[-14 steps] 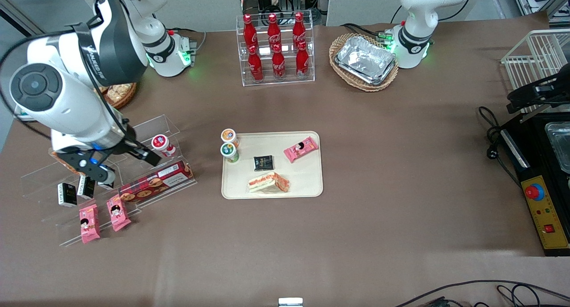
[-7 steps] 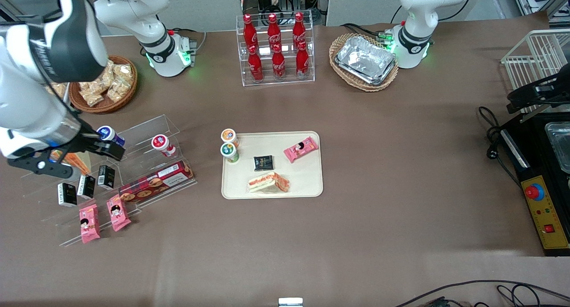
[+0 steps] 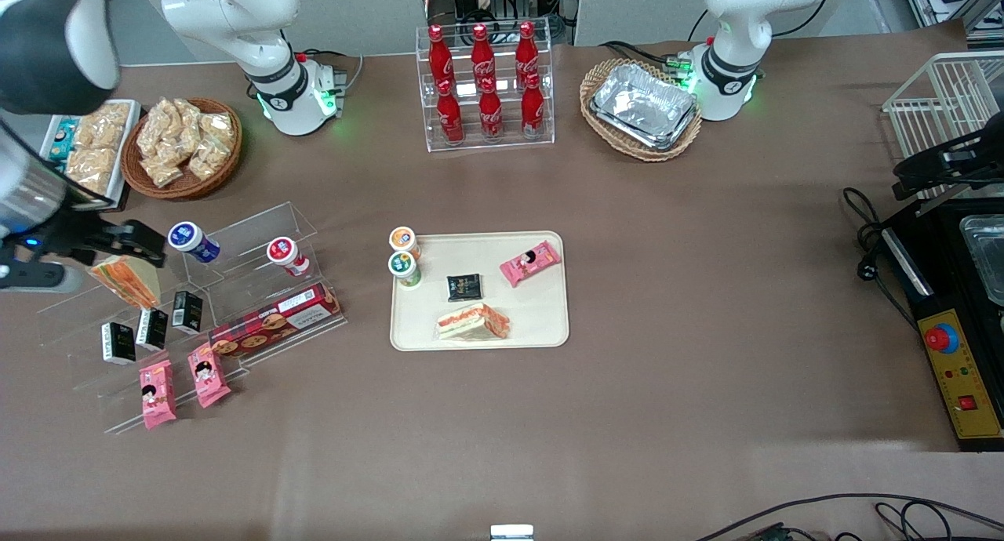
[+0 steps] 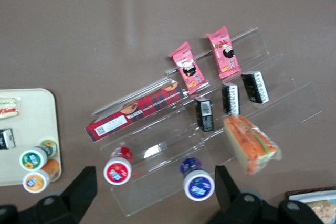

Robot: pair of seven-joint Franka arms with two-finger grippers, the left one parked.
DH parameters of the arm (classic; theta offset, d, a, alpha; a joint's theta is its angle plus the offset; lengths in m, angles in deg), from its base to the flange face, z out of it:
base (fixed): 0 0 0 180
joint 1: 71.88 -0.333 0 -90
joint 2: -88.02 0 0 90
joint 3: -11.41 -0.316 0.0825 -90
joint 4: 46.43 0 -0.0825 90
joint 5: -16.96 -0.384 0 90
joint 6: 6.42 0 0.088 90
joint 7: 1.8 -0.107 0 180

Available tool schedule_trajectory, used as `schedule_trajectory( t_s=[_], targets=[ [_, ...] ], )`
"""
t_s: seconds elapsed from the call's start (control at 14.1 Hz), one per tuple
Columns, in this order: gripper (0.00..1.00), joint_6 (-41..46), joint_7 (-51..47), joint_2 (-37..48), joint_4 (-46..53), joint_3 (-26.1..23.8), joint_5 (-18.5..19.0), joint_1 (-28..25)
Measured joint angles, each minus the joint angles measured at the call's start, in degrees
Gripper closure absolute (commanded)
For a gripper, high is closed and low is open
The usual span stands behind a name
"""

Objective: Place sandwich on tray
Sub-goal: 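Open the right gripper and withdraw it back toward the rack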

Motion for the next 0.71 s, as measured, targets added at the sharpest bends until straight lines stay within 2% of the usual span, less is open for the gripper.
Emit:
schedule_trajectory(
  t_s=[0.28, 0.36, 0.57, 0.71],
  targets=[
    [0.0, -0.01, 10.37, 1.88, -0.43, 0.01, -1.56, 5.01],
    [0.0, -0.01, 10.8, 2.68, -1.12, 0.0, -2.03, 5.29],
    [0.0, 0.27, 10.81, 4.62, -2.76, 0.04, -6.43, 6.0],
    [0.0, 0.61, 10.81, 4.86, -3.17, 0.13, -7.05, 7.14]
  ],
)
